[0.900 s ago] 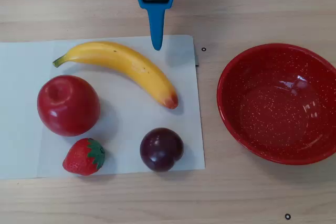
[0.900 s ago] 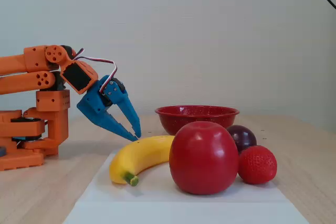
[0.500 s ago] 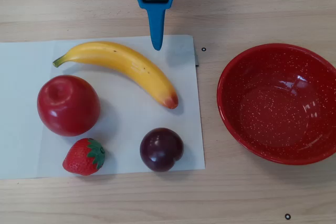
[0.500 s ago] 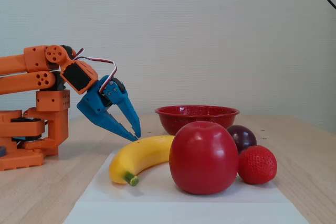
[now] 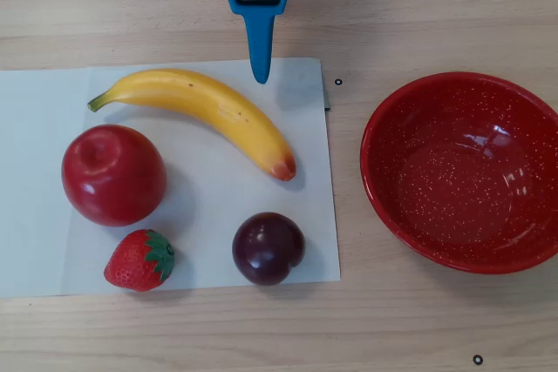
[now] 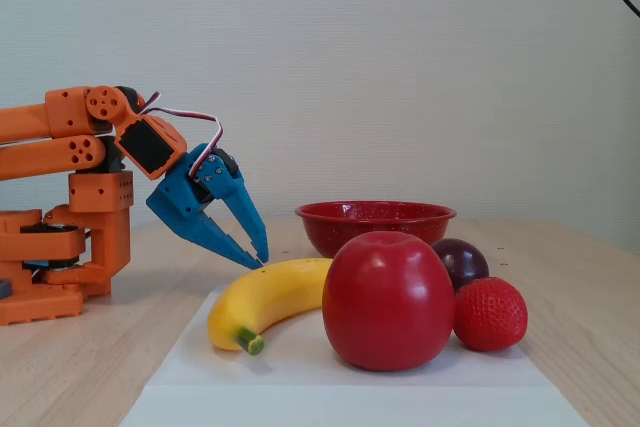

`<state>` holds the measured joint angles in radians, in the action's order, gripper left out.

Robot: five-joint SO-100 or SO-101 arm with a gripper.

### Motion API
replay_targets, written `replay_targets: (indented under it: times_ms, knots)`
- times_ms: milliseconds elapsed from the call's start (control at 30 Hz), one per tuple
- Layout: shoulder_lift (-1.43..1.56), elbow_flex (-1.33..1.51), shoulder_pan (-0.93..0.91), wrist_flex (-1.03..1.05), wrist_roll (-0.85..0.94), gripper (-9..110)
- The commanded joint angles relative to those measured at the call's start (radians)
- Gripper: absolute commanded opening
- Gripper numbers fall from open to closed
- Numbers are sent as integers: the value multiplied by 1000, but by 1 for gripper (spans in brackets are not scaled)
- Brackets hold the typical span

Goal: Grasp the banana and put it in the red bowl

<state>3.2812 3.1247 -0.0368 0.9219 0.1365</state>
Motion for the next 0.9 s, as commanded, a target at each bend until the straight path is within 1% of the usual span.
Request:
replay_targets:
  times_ms: [0, 233, 567, 867]
  knots:
    - [9, 12, 17, 8, 5, 0]
    - [-83, -126, 18, 64, 17, 0]
    - [-357, -552, 29, 239, 21, 0]
    - [-655, -919, 61, 365, -21, 0]
